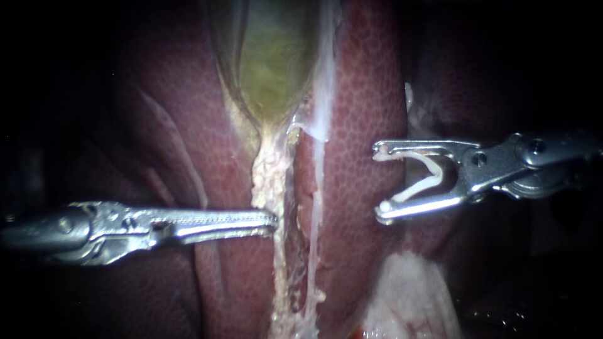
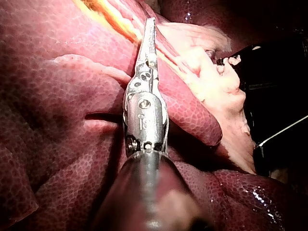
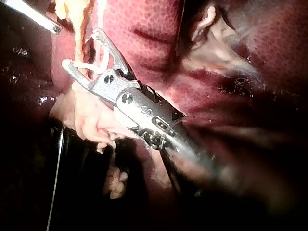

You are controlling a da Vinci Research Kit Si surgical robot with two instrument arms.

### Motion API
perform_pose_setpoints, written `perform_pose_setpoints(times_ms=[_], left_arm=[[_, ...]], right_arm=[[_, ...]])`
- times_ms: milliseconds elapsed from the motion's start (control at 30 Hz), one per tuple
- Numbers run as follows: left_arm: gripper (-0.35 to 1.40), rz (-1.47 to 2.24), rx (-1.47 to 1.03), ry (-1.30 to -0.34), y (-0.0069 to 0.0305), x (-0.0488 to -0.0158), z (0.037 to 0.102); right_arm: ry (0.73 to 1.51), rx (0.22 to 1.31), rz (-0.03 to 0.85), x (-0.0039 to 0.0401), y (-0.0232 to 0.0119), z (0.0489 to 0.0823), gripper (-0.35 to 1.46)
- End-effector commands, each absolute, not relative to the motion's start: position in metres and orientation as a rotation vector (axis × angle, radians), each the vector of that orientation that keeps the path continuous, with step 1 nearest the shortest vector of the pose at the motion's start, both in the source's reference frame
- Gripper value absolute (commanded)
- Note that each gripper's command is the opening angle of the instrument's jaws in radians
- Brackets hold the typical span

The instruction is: Grabbing gallbladder

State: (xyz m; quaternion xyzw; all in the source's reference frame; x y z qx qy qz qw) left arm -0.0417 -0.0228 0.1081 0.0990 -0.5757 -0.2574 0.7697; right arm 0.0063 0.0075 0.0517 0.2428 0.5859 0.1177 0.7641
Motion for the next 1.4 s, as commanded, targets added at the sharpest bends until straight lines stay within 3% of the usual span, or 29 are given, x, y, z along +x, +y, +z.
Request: perform_pose_setpoints(times_ms=[33, 333, 400, 933, 1400], left_arm=[[-0.35, -0.558, 0.215, -1.25, -0.0228, -0.0417, 0.108], [-0.33, -0.558, 0.216, -1.25, -0.0228, -0.0416, 0.1078], [-0.16, -0.557, 0.218, -1.251, -0.0229, -0.0415, 0.1076], [0.52, -0.569, 0.222, -1.251, -0.0222, -0.0386, 0.1045], [0.58, -0.639, 0.181, -1.246, -0.0188, -0.0391, 0.1053]], right_arm=[[1.274, 0.528, 0.255, 0.0063, 0.0074, 0.0517, 0.55], [1.274, 0.528, 0.255, 0.0063, 0.0074, 0.0517, 0.55], [1.274, 0.528, 0.255, 0.0062, 0.0074, 0.0517, 0.55], [1.274, 0.528, 0.255, 0.0061, 0.0075, 0.0518, 0.55], [1.273, 0.527, 0.256, 0.0063, 0.0075, 0.0519, 0.55]])
